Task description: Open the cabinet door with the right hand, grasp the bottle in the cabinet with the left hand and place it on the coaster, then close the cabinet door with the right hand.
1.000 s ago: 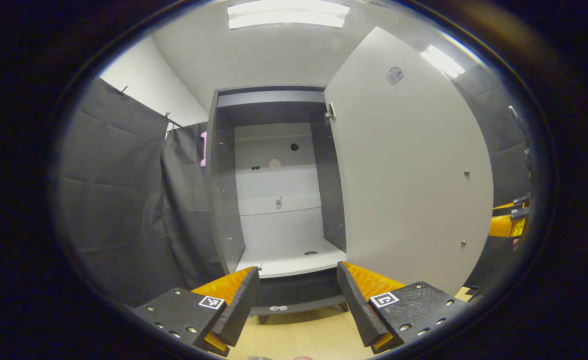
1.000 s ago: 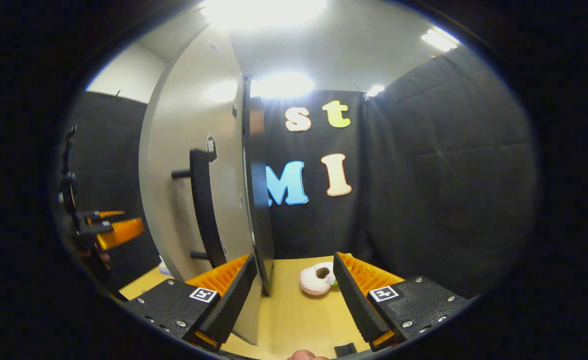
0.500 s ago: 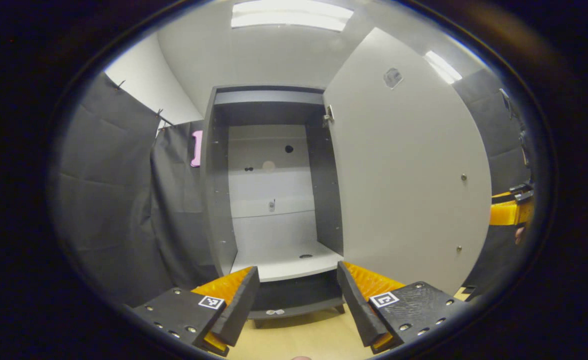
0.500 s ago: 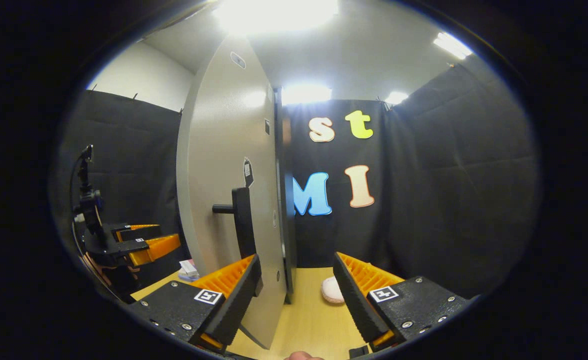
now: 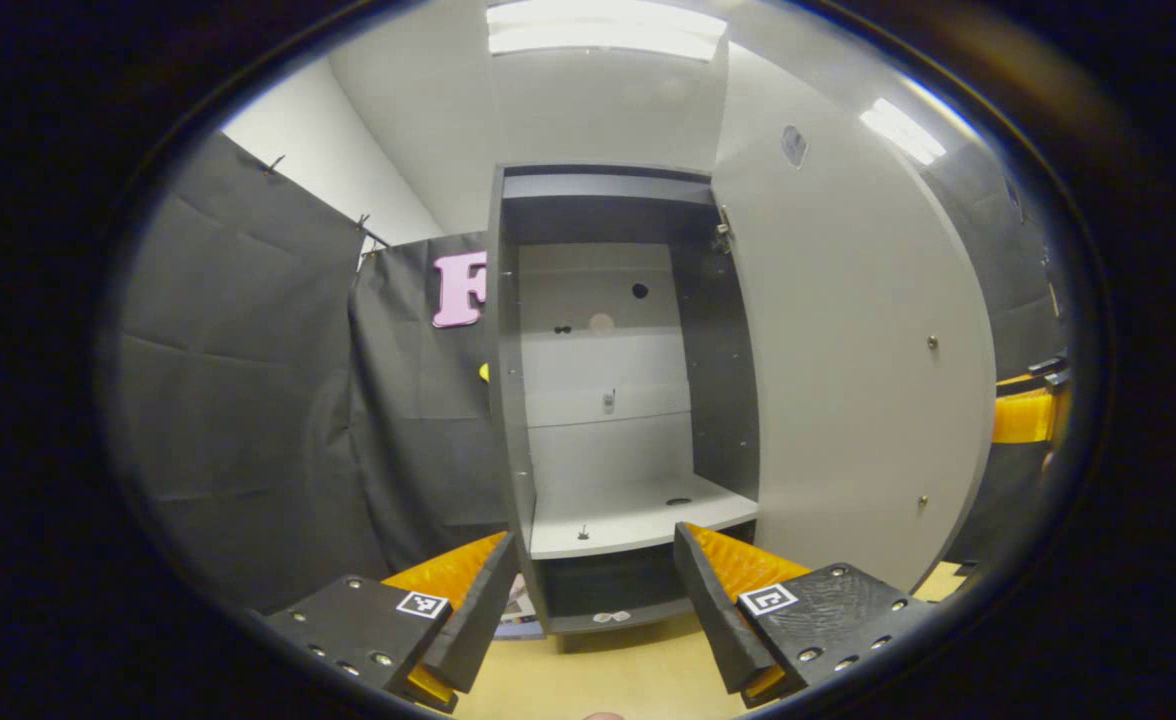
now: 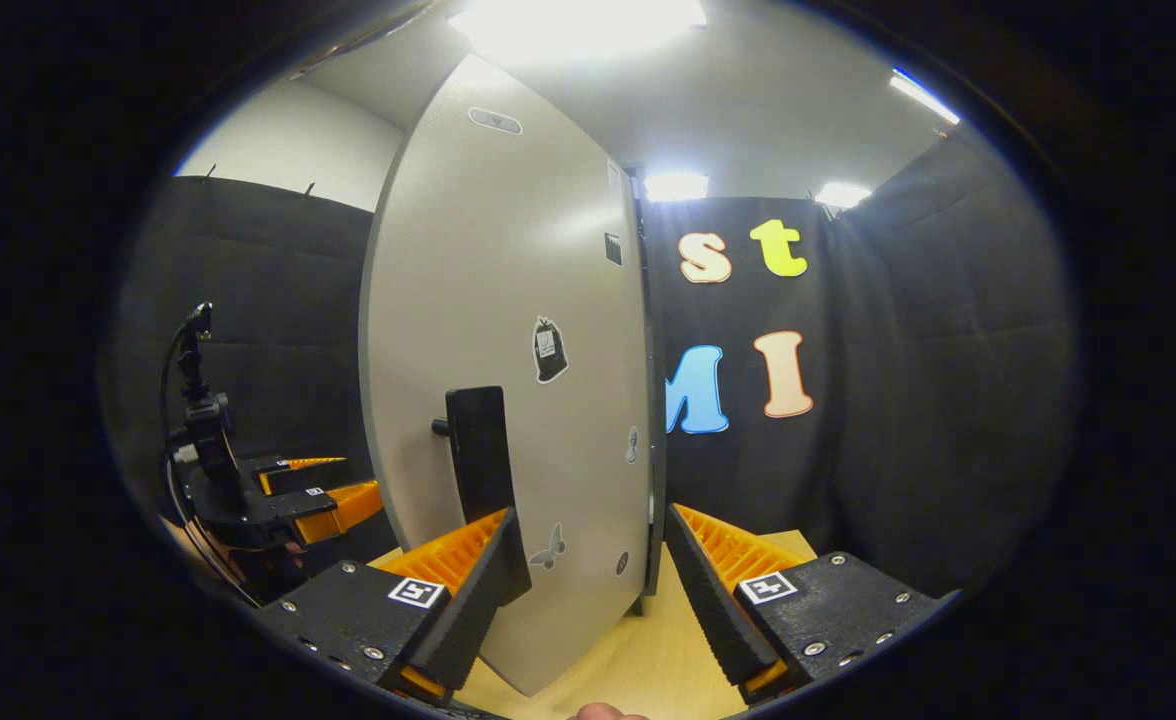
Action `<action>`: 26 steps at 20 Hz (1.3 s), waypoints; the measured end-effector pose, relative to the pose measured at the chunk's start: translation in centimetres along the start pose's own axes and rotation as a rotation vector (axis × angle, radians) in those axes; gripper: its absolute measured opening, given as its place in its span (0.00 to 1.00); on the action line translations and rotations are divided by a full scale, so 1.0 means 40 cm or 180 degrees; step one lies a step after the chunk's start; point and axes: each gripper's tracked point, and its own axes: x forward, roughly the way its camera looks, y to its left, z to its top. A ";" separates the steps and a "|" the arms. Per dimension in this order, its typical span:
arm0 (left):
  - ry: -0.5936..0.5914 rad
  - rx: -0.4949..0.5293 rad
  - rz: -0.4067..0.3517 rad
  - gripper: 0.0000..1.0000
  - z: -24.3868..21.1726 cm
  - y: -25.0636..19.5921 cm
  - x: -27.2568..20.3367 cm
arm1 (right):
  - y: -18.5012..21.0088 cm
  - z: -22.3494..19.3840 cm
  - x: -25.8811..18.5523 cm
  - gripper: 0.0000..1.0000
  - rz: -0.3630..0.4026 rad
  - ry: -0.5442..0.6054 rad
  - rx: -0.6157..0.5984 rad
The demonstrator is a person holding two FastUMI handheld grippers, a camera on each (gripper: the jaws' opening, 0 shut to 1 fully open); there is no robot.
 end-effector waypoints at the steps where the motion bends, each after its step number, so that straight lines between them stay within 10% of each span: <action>1: 0.0014 0.0024 0.0052 0.89 -0.004 0.022 -0.005 | 0.018 -0.002 0.015 0.91 0.0039 -0.0005 -0.0001; 6: 0.0076 0.0017 0.0231 0.94 -0.022 0.099 -0.004 | 0.153 -0.020 0.123 0.91 0.0369 -0.0016 0.0083; 14: 0.0034 -0.0036 0.0515 0.84 0.017 0.137 0.046 | 0.159 -0.046 0.276 0.94 -0.0138 -0.0110 -0.0401; 26: -0.0046 0.0055 0.0282 0.94 0.047 0.040 0.057 | 0.113 -0.056 0.279 0.95 -0.0393 -0.0105 -0.0280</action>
